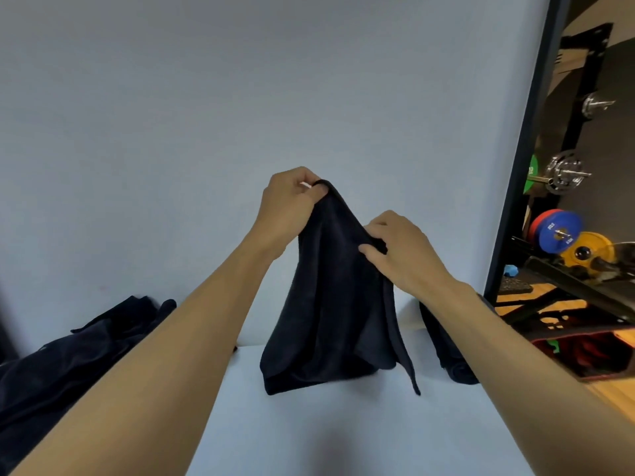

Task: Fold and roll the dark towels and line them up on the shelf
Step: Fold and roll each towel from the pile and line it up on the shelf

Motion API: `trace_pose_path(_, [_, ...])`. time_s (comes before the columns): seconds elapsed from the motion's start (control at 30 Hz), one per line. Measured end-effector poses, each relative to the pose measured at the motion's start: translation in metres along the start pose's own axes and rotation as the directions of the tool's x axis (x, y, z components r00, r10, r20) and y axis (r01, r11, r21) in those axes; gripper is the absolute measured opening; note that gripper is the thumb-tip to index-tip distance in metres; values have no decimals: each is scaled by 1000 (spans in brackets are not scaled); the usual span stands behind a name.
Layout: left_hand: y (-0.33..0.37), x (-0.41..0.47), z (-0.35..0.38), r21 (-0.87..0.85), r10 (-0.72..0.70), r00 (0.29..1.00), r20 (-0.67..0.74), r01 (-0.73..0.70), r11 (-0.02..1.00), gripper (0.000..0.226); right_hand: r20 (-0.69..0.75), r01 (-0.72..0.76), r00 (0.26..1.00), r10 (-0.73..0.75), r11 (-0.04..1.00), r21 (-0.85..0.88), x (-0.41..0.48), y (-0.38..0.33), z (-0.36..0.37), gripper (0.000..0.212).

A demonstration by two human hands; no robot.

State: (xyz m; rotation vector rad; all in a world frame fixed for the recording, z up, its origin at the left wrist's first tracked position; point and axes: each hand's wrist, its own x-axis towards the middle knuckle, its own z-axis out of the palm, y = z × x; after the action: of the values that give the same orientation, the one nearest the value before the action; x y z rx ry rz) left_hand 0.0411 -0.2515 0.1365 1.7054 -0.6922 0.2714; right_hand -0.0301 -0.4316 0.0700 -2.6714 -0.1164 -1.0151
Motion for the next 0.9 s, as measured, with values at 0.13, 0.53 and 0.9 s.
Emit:
trace_pose_path(0.13, [1, 6, -9, -45, -17, 994, -106, 12, 999, 12, -281, 18, 955, -95, 964, -266, -14, 3, 2, 36])
trace_pose_path(0.53, [19, 19, -18, -99, 24, 991, -131, -37, 994, 11, 321, -279, 937, 136, 844, 458, 2, -28, 33, 9])
trace_pose_path(0.9, [-85, 39, -108, 101, -316, 902, -293, 358, 928, 8, 544, -265, 771, 332, 943, -200, 19, 84, 43, 21])
